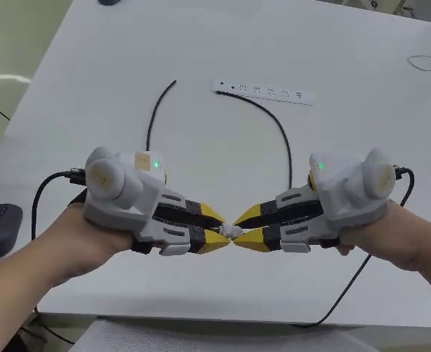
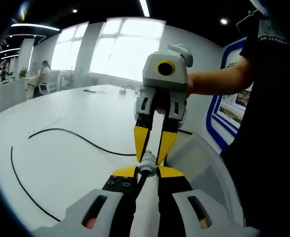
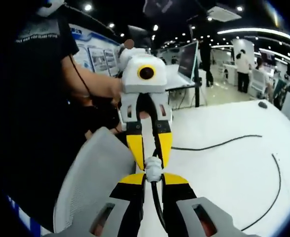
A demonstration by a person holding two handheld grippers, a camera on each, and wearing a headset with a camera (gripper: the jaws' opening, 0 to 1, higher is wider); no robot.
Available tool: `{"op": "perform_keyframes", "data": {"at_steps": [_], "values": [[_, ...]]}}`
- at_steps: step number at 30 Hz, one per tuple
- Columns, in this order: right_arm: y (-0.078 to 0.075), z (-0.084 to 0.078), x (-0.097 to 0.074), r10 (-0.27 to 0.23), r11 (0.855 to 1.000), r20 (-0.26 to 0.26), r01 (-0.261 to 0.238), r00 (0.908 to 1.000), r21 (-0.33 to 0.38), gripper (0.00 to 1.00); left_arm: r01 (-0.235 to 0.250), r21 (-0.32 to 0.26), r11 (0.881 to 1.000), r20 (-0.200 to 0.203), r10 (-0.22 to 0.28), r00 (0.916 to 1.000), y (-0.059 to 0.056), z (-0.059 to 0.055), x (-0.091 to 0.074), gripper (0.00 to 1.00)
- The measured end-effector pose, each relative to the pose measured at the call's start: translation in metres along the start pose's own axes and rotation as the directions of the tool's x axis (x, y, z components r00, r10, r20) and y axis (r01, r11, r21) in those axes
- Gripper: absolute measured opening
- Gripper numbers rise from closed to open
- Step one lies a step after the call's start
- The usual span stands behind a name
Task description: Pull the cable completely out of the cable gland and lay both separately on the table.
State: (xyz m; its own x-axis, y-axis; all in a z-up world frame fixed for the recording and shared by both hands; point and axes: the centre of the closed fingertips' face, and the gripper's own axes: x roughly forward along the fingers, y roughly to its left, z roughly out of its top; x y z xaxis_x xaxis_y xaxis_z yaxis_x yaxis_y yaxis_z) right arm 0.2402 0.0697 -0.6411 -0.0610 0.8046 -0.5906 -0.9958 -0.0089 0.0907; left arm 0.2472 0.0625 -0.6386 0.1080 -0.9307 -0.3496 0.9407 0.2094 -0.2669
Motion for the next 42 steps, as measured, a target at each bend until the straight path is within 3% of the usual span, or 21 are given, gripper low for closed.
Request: {"op": "perform_keyframes", "data": {"at_steps": [4, 7, 15, 18, 38, 42], "values": [[0.0001, -0.0019, 0.0007, -0.078, 0.990, -0.045, 0.072, 0.9960, -0.118, 0.07, 0.003, -0.014, 1.000, 0.005, -0.003, 1.0000, -0.0007, 0.0000, 0.0004, 0.15], [0.0027, -0.0030, 0.0012, -0.141, 0.970, -0.087, 0.121, 0.9862, -0.209, 0.07, 0.008, -0.026, 1.000, 0.007, -0.008, 0.9999, -0.0014, -0.0006, 0.0011, 0.15], [0.0047, -0.0040, 0.0017, -0.250, 0.921, -0.114, 0.200, 0.9614, -0.334, 0.07, 0.023, -0.060, 0.998, 0.029, -0.021, 0.9994, -0.0048, -0.0009, 0.0011, 0.15], [0.0035, -0.0037, 0.0015, -0.268, 0.915, -0.111, 0.216, 0.9570, -0.341, 0.07, 0.016, -0.059, 0.998, 0.028, -0.014, 0.9995, -0.0048, -0.0004, 0.0010, 0.15], [0.0028, -0.0016, -0.0041, -0.266, 0.937, -0.100, 0.233, 0.9587, -0.260, 0.08, 0.004, -0.031, 1.000, 0.040, -0.002, 0.9992, -0.0062, 0.0030, 0.0022, 0.15], [0.0009, 0.0027, -0.0072, -0.278, 0.944, -0.066, 0.260, 0.9583, -0.205, 0.10, -0.003, -0.021, 1.000, 0.043, 0.004, 0.9991, -0.0047, 0.0044, 0.0034, 0.15]]}}
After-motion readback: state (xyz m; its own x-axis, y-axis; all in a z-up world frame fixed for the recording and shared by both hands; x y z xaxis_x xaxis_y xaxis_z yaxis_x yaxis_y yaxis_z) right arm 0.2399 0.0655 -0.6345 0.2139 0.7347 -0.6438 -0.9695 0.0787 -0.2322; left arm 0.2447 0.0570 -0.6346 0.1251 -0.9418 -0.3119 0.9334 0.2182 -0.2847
